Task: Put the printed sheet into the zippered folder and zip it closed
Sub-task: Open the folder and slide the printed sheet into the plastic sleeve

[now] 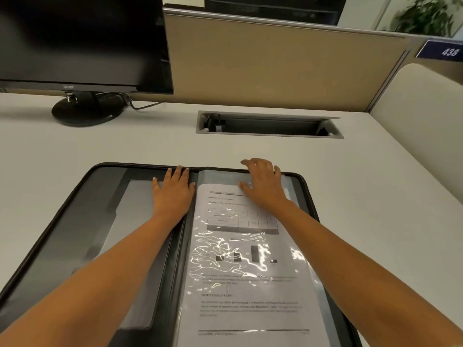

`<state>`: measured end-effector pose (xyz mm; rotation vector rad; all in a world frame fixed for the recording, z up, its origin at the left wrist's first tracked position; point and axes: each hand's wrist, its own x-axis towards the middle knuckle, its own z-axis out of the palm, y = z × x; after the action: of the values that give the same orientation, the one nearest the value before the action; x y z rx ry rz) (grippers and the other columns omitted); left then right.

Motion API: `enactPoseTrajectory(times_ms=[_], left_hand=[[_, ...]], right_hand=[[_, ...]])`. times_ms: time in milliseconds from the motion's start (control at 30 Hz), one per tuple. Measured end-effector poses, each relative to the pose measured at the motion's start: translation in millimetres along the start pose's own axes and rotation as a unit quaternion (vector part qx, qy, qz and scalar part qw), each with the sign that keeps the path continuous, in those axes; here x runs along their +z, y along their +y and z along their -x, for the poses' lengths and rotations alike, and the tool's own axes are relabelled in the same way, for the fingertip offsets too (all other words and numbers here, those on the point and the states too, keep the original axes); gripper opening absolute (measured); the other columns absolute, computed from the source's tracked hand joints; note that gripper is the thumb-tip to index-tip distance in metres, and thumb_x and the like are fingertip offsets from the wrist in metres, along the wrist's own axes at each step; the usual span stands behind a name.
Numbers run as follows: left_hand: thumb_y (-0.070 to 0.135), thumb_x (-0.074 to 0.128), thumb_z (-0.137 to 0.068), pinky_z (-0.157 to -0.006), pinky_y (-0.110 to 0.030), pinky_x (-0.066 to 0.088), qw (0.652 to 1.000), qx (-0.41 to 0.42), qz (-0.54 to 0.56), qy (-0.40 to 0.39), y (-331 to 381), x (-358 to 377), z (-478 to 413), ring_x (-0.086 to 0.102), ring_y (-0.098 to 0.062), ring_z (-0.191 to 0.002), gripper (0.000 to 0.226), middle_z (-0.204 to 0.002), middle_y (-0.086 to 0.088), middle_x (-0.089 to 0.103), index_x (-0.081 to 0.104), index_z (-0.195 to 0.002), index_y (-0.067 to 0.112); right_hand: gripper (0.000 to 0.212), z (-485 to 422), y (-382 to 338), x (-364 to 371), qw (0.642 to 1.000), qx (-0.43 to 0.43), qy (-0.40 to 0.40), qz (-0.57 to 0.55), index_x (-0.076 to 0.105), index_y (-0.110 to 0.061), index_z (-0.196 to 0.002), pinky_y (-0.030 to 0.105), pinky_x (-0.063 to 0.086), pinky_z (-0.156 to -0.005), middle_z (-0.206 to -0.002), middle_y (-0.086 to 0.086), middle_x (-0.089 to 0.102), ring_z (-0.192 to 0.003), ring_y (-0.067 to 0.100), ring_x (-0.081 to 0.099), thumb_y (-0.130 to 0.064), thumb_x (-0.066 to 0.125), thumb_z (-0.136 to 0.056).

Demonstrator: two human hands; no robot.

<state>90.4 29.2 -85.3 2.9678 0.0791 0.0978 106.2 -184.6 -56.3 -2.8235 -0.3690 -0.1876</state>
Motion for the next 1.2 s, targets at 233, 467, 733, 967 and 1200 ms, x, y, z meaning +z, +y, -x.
enactPoseTrajectory(times_ms=[233,467,733,967,1200], left_hand=[[0.033,0.027,-0.099,-0.113,-0.058,0.01,1.0,-0.006,0.005,-0.009,-4.9,0.8,-29.3,0.013,-0.026,-0.144,0.05,-0.155,-0.005,0.018,0.022,-0.145,0.014],[0.033,0.026,-0.099,-0.112,-0.059,0.008,0.999,-0.004,0.024,-0.034,-9.7,-1.8,-61.0,0.01,-0.027,-0.144,0.051,-0.156,-0.006,0.013,0.02,-0.146,0.013],[0.04,0.03,-0.097,-0.115,-0.051,0.005,0.998,-0.001,0.056,-0.027,-13.4,-1.5,-48.7,0.007,-0.023,-0.145,0.057,-0.157,-0.005,0.009,0.018,-0.146,0.014],[0.044,0.03,-0.096,-0.115,-0.052,0.008,0.999,-0.017,0.041,-0.017,-21.2,-4.5,-11.6,0.009,-0.023,-0.145,0.058,-0.157,-0.005,0.013,0.02,-0.146,0.015],[0.044,0.032,-0.096,-0.115,-0.053,0.006,0.996,-0.051,0.065,-0.018,-43.2,-14.1,33.8,0.009,-0.023,-0.145,0.058,-0.157,-0.004,0.013,0.021,-0.146,0.017]], right_hand=[[0.041,14.0,-6.4,13.6,0.998,0.004,0.004,-0.06,0.042,-0.022,-0.13,0.05,0.012,-0.113,-0.141,0.001,0.038,-0.134,0.02,0.027,-0.035,0.046,-0.092],[0.052,21.0,-5.7,21.8,0.994,0.005,-0.092,-0.06,0.026,-0.031,-0.141,0.055,-0.006,-0.112,-0.154,-0.007,0.018,-0.144,0.014,0.006,-0.052,0.031,-0.093],[0.056,5.3,6.6,24.3,0.994,-0.007,-0.106,-0.017,0.014,-0.037,-0.143,0.057,-0.009,-0.111,-0.156,-0.01,0.009,-0.144,0.014,0.001,-0.056,0.025,-0.092],[0.056,15.1,7.5,20.5,0.995,0.045,-0.089,-0.002,0.015,-0.035,-0.143,0.058,-0.006,-0.111,-0.157,-0.005,0.007,-0.144,0.017,0.001,-0.055,0.025,-0.092],[0.058,63.2,30.3,3.7,0.992,0.1,-0.07,0.0,0.019,-0.032,-0.143,0.061,-0.001,-0.111,-0.156,-0.004,0.01,-0.144,0.018,0.004,-0.057,0.028,-0.091]])
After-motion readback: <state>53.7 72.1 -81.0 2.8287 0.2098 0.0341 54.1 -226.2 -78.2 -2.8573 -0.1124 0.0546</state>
